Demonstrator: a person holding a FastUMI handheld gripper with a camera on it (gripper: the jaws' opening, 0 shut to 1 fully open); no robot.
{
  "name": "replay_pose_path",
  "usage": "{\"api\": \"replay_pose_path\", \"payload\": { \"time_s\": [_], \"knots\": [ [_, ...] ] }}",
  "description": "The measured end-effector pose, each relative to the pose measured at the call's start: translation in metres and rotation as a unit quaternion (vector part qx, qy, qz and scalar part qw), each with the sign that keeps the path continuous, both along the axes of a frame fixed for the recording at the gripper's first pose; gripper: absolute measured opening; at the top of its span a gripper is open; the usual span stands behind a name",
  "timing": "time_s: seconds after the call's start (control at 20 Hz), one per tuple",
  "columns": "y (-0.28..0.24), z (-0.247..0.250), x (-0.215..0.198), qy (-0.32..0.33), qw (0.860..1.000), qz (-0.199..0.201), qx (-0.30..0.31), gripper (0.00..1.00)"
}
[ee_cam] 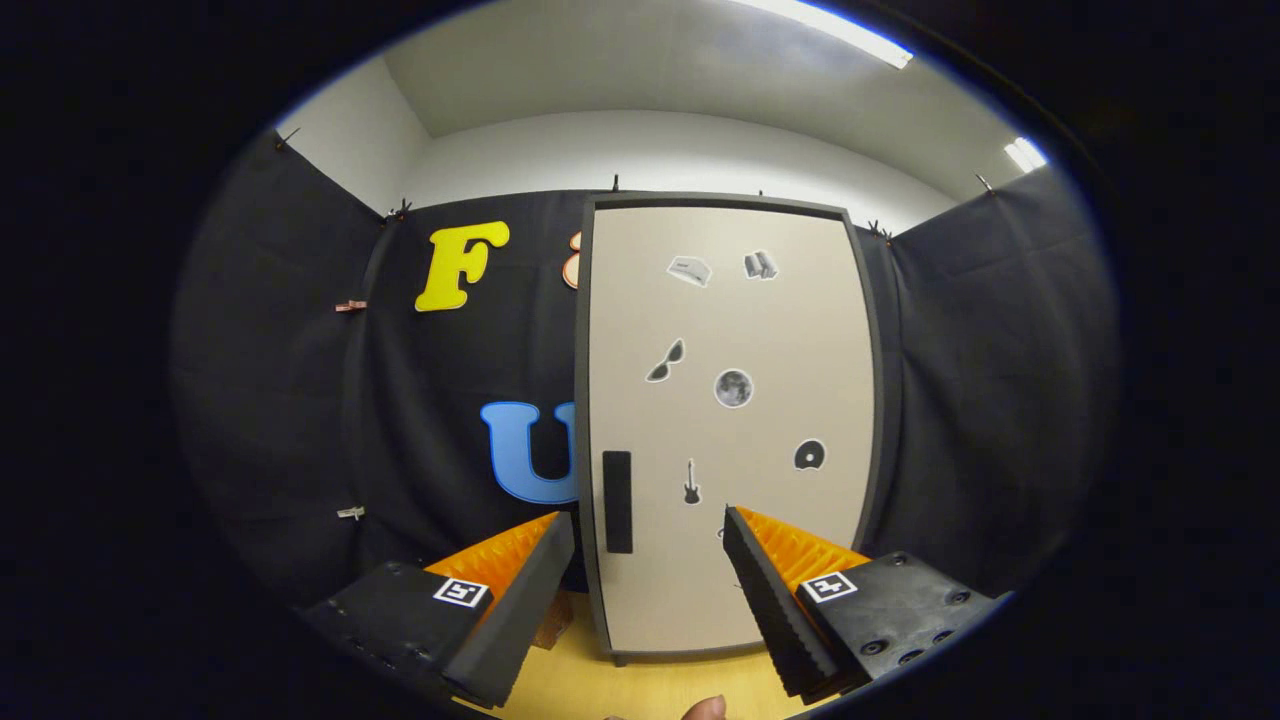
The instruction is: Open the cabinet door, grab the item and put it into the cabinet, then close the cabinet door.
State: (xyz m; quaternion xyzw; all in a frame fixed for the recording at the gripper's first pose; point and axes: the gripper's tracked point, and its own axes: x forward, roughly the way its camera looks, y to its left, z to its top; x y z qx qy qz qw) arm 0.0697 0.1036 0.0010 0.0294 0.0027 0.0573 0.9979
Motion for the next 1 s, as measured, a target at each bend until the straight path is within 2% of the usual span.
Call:
{"api": "replay_pose_path", "payload": {
  "time_s": [0.4, 0.75, 0.85, 1.0],
  "knots": [
    [0.032, -0.045, 0.103, 0.023, 1.0, -0.005, 0.001, 0.97],
    [0.047, -0.079, 0.163, 0.04, 0.999, -0.011, 0.003, 0.97],
    [0.049, -0.083, 0.172, 0.041, 0.999, -0.015, 0.001, 0.91],
    [0.043, -0.089, 0.183, 0.049, 0.998, -0.032, -0.001, 0.63]
  ]
}}
